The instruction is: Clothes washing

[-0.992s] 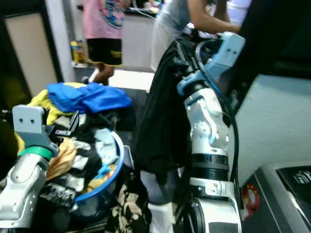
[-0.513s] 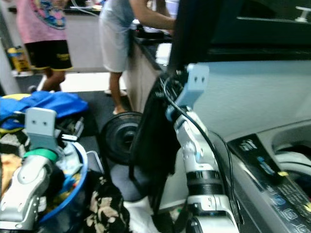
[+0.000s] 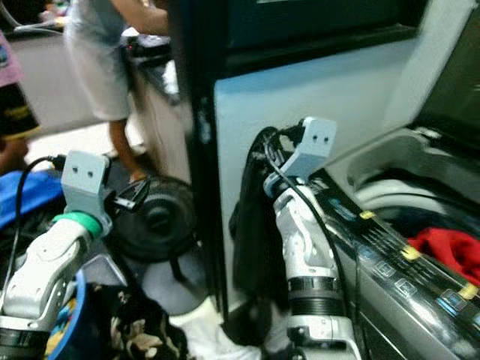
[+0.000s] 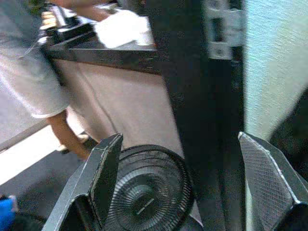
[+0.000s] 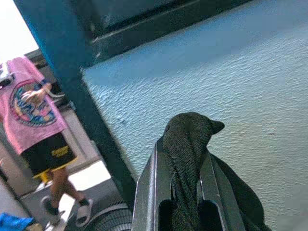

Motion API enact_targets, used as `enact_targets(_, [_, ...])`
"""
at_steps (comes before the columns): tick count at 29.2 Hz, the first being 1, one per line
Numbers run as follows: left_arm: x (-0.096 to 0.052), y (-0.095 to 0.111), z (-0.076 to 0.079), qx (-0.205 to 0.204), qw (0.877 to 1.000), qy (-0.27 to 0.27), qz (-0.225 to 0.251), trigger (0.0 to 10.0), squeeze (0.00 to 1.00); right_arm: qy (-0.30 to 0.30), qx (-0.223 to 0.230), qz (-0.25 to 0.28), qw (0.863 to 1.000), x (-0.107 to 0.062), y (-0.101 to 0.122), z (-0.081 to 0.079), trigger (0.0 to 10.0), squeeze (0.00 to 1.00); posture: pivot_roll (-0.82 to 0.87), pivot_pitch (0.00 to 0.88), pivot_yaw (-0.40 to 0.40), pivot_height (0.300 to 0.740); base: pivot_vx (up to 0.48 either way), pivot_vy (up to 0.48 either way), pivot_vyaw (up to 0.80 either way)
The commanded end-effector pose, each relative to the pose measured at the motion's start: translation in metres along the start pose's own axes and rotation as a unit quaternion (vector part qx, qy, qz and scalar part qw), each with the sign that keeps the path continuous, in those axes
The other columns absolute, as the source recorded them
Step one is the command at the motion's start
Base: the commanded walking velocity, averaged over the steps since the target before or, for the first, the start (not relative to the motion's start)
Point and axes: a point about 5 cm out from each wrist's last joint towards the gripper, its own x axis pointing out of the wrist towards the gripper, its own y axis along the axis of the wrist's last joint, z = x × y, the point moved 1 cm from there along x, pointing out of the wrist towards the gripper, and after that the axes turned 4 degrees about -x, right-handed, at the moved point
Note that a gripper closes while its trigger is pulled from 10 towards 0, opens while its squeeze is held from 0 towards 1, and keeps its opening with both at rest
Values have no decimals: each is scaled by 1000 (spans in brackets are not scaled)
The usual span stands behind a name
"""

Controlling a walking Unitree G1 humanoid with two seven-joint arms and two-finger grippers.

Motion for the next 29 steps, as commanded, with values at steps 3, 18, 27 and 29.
enact_targets(3, [-1, -3, 6, 34, 999, -16, -1, 10000, 0, 5, -5, 9, 1000, -2, 3, -3, 10000, 0, 148, 0, 160, 740, 0, 0, -800])
enact_targets(18, [0, 10, -1, -8, 1000, -15, 14, 10000, 0, 22, 16, 28, 999, 8, 15, -13, 10000, 0, 153, 0, 148, 740, 0, 0, -800])
enact_targets(27, [0, 10, -2, -45, 999, 4, 21, 10000, 0, 43, 7, 36, 998, 14, 24, -20, 10000, 0, 141, 0, 122, 740, 0, 0, -800])
enact_targets(29, [0, 11, -2, -45, 999, 5, 24, 10000, 0, 45, 5, 35, 998, 14, 23, -20, 10000, 0, 139, 0, 117, 740, 0, 0, -800])
